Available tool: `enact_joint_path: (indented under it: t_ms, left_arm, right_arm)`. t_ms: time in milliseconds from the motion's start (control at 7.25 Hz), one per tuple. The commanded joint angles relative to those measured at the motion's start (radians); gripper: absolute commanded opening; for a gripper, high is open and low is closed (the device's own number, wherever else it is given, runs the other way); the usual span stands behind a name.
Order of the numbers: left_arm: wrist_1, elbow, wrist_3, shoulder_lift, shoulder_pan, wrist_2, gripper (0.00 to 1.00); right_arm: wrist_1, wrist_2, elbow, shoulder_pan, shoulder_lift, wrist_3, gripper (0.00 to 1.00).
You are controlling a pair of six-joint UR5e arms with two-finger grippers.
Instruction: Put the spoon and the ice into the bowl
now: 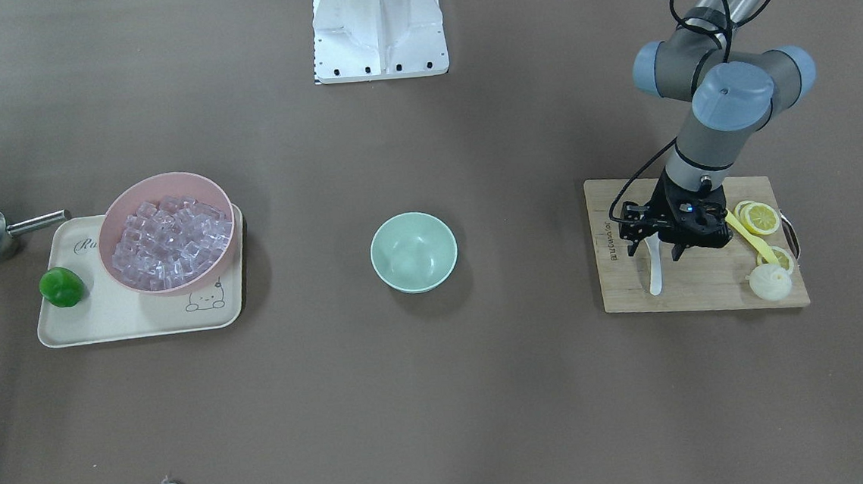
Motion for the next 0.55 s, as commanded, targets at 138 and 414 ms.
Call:
enact_joint_path:
  t_ms: [138,414]
  left_arm:
    - [0.0,0.009,-0.011,-0.006,0.001,-0.001,0.29]
    - [0.0,0.003,-0.005,-0.005,0.001,-0.005,0.0]
  right_arm:
    - [0.001,0.0,0.0,-0.009,0.011,0.0,1.0]
    - [-0.001,0.0,0.003,-0.009,0.011,0.0,1.0]
